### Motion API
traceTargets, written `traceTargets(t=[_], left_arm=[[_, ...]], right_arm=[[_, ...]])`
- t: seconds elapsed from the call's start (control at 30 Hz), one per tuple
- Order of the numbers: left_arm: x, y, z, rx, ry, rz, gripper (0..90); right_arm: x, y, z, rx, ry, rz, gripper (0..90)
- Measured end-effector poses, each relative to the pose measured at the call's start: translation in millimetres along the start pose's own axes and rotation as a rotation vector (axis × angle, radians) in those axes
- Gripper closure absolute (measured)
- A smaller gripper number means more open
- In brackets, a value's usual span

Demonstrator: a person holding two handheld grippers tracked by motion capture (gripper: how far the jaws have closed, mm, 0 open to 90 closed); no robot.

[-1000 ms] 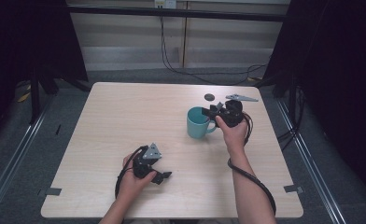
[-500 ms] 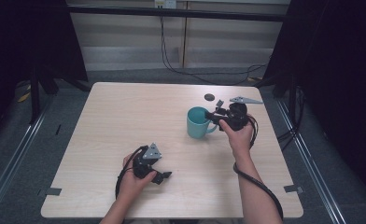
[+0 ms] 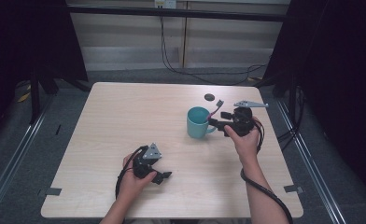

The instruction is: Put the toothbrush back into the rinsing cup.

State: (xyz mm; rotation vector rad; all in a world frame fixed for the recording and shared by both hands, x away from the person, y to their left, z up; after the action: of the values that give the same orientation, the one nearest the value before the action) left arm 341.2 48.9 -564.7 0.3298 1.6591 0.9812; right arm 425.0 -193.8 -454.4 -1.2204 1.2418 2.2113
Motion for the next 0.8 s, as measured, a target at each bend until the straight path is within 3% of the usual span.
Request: traceTargets(t=[0.8], left_arm=[[0.0,0.0,-0.1,0.002,0.001,0.000,14.7]], right_arm=[[15.5,24.3,11.9,-0.022,0.038,0.040,21.5]])
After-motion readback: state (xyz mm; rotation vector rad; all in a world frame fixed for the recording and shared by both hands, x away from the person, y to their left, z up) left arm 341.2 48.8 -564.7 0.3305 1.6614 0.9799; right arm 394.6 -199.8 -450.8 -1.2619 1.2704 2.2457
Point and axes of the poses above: each handheld gripper's, and its own axes: y roughly backward along the jaws, x roughly out of its underside, z roughly to its left, the point moved 8 cm from there along -y, roughly forward along the jaws, and after that the axes turned 5 degrees about z, right-handed, at the moved point
